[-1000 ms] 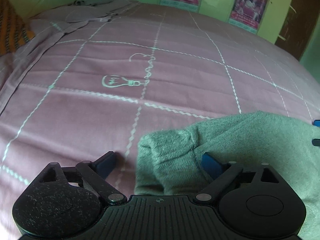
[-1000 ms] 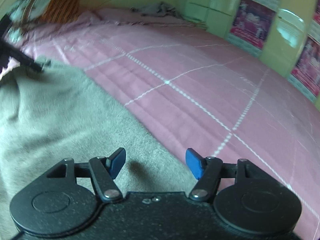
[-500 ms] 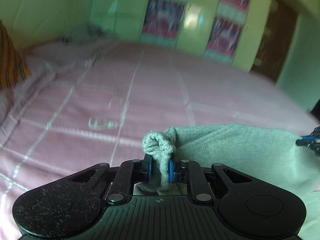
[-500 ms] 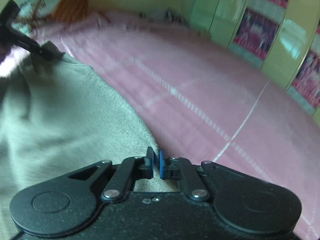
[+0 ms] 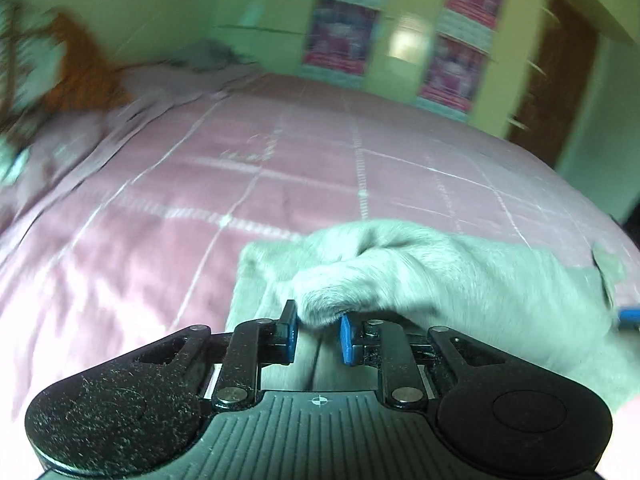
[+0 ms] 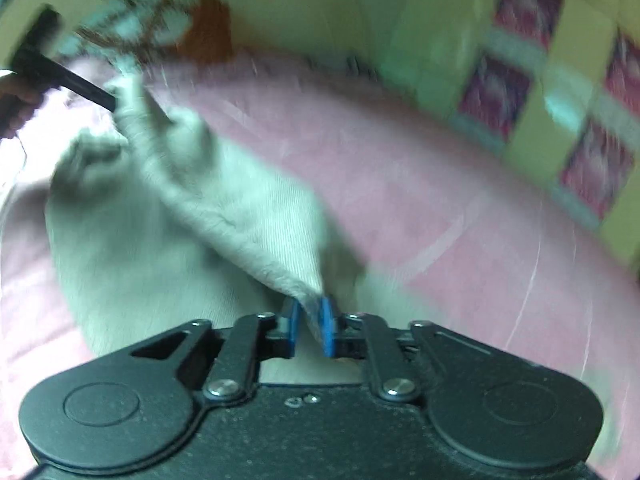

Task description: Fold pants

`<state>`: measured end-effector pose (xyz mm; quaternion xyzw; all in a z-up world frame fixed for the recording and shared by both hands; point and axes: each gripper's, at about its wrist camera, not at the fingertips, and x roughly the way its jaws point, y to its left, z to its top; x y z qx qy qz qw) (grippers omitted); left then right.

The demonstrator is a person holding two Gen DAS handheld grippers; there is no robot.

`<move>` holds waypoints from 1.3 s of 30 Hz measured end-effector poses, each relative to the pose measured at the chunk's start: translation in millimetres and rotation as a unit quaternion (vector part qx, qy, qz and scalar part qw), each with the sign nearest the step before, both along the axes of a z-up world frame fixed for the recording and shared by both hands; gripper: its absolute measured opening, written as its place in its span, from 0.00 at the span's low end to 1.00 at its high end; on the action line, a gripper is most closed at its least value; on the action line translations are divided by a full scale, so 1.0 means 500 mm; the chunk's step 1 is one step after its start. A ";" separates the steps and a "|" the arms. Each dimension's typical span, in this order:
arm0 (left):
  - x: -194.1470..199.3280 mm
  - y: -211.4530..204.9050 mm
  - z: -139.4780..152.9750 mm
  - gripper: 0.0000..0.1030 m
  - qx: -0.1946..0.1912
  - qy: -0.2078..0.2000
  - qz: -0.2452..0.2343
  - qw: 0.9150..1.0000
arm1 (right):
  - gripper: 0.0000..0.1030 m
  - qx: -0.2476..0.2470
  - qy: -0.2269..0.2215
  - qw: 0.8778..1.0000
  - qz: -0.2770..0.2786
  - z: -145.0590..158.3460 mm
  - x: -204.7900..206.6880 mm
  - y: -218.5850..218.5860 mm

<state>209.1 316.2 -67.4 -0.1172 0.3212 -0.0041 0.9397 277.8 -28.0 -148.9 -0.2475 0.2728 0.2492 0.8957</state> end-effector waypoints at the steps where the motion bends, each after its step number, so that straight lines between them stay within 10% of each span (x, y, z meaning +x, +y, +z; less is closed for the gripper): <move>1: -0.021 0.004 0.001 0.22 -0.012 -0.002 0.018 1.000 | 0.19 0.021 0.009 1.000 -0.019 -0.003 -0.010 -0.005; 5: -0.108 0.029 0.005 0.50 -0.062 -0.016 0.087 0.994 | 0.42 0.144 0.029 0.985 -0.093 0.039 -0.049 -0.059; 14: -0.137 0.016 -0.060 0.51 -0.253 0.001 0.111 0.961 | 0.51 0.272 0.100 0.932 -0.217 -0.003 0.001 -0.187; 18: -0.089 0.010 -0.102 0.51 -0.300 0.027 0.122 0.946 | 0.62 0.312 0.139 0.902 -0.263 -0.040 0.056 -0.198; 24: -0.032 0.002 -0.135 0.47 -0.313 0.057 0.139 0.938 | 0.52 0.353 0.185 0.850 -0.345 -0.092 0.165 -0.237; 27: -0.025 0.002 -0.133 0.20 -0.321 0.049 0.135 0.936 | 0.05 0.314 0.168 0.865 -0.354 -0.098 0.191 -0.236; 34: -0.024 0.023 -0.093 0.19 -0.290 0.054 0.087 0.952 | 0.04 0.346 0.083 0.891 -0.281 -0.017 0.051 -0.249; 39: -0.008 0.045 -0.137 0.19 -0.288 0.113 0.091 0.946 | 0.05 0.318 0.137 0.890 -0.295 -0.105 -0.003 -0.244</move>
